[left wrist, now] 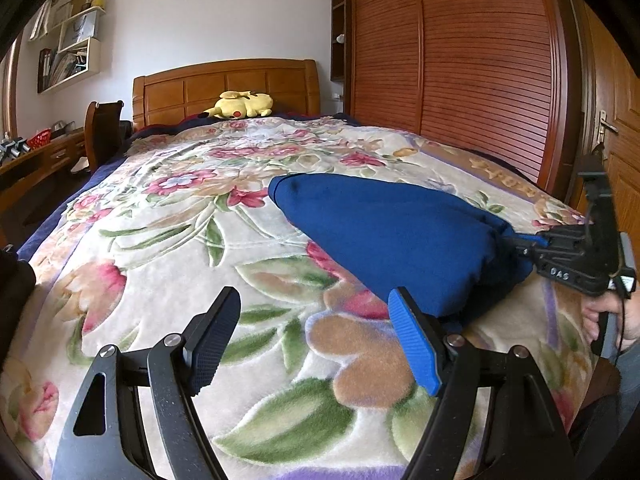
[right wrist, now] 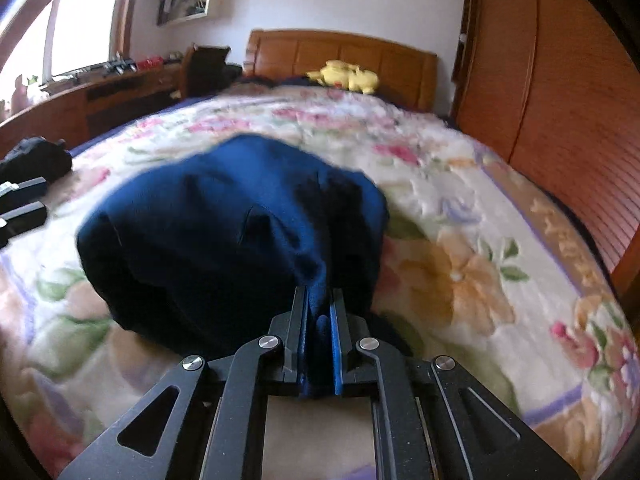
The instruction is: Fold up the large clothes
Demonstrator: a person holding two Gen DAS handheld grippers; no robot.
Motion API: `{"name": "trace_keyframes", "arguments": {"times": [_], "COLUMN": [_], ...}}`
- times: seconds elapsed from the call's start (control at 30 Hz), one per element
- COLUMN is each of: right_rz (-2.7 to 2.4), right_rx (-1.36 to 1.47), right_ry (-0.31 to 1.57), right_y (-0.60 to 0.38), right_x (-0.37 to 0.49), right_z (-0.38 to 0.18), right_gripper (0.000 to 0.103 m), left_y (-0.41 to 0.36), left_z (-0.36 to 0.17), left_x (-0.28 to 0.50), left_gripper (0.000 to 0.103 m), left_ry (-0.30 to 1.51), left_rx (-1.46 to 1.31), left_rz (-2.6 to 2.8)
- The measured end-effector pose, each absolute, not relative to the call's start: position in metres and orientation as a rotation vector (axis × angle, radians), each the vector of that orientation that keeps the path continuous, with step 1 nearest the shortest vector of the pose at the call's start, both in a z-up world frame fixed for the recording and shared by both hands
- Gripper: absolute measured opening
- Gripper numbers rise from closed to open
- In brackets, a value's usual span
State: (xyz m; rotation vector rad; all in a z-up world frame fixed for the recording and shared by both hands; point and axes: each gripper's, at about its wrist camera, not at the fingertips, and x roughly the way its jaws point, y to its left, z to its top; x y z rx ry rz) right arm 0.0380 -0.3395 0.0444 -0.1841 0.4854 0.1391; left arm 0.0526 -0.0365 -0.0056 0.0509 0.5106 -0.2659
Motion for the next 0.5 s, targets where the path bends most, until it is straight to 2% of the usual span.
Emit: {"name": "trace_keyframes", "arguments": {"times": [0.23,0.43,0.5], "right_rz": [0.187,0.136,0.112], "right_rx": [-0.140,-0.133,-0.125], "right_ry": [0.458,0.406,0.402], "right_y": [-0.340,-0.357,-0.366], "right_x": [0.031,-0.007,-0.018], "right_z": [0.051,0.047,0.042], "right_gripper": [0.012,0.048,0.049], "left_y": [-0.037,-0.038,-0.039], "left_z": [-0.006,-0.003,-0.004], "left_x": [0.053,0.053,0.052], "left_gripper": [0.077,0.077,0.077], "left_ry": [0.515,0.504,0.500], "left_rx": [0.055,0.045,0.043], "left_rz": [-0.262,-0.263,-0.264]}}
